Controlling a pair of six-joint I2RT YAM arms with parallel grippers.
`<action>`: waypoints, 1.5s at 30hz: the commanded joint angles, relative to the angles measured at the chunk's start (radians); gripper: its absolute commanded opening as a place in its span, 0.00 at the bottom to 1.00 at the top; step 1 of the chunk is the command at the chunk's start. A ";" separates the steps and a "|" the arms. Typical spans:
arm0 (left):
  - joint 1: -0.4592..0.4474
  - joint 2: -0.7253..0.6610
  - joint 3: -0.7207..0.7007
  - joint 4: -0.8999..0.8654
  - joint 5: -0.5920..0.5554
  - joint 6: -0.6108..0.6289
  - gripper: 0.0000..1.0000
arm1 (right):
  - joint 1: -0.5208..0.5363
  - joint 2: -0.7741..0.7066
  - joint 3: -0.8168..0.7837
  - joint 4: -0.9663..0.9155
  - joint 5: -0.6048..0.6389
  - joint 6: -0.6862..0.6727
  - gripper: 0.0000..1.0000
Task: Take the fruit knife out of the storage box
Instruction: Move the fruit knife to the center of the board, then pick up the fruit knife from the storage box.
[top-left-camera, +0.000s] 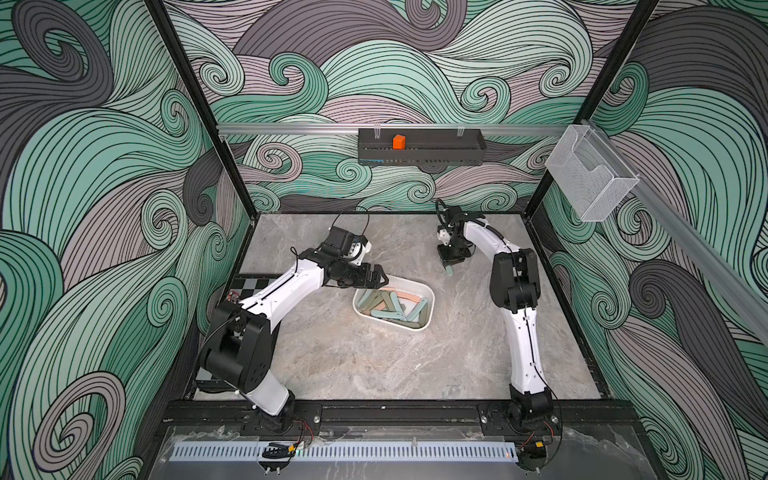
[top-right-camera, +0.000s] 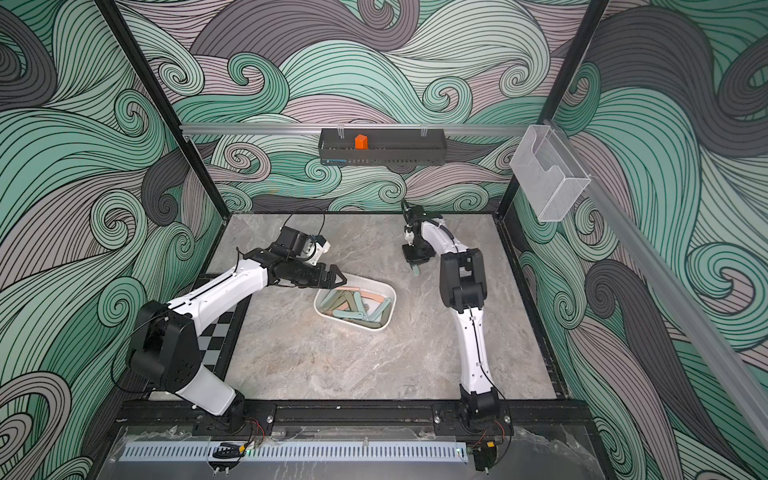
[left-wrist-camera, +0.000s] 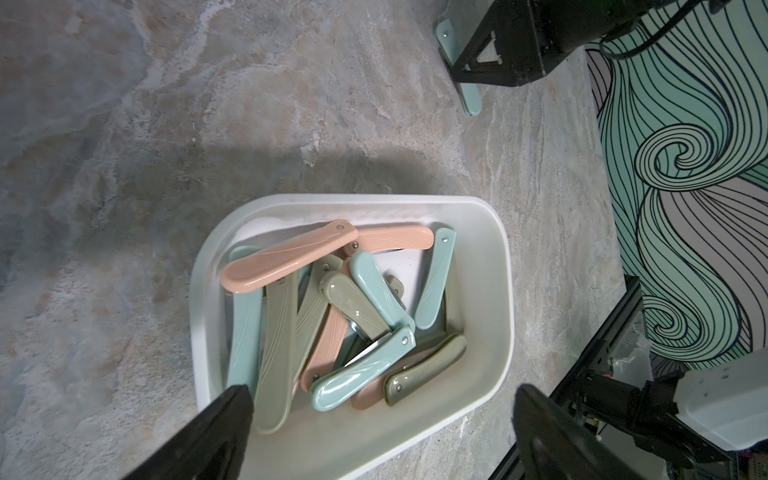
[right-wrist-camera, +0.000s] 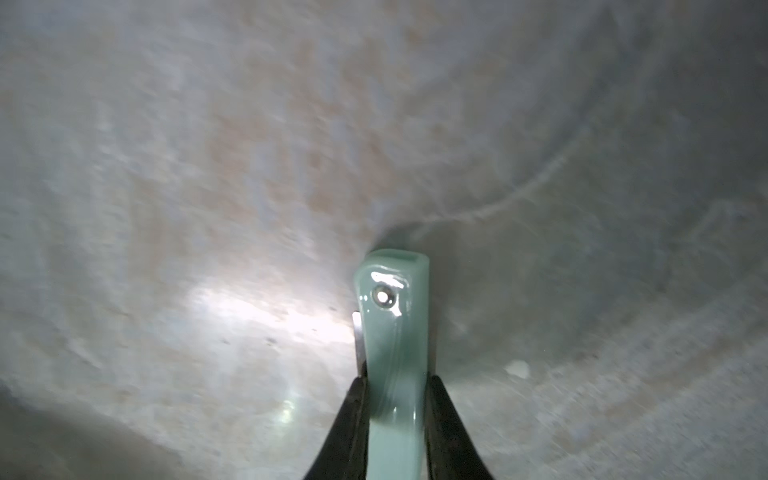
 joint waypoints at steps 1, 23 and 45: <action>0.006 0.002 0.031 0.010 0.031 0.010 0.99 | -0.053 -0.062 -0.079 -0.008 0.029 -0.010 0.24; 0.011 -0.061 0.074 -0.113 -0.019 0.045 0.99 | -0.055 -0.276 -0.167 0.005 0.132 0.052 0.90; 0.032 -0.356 -0.112 -0.197 -0.210 0.000 0.99 | 0.334 -0.708 -0.559 0.244 -0.275 0.278 0.89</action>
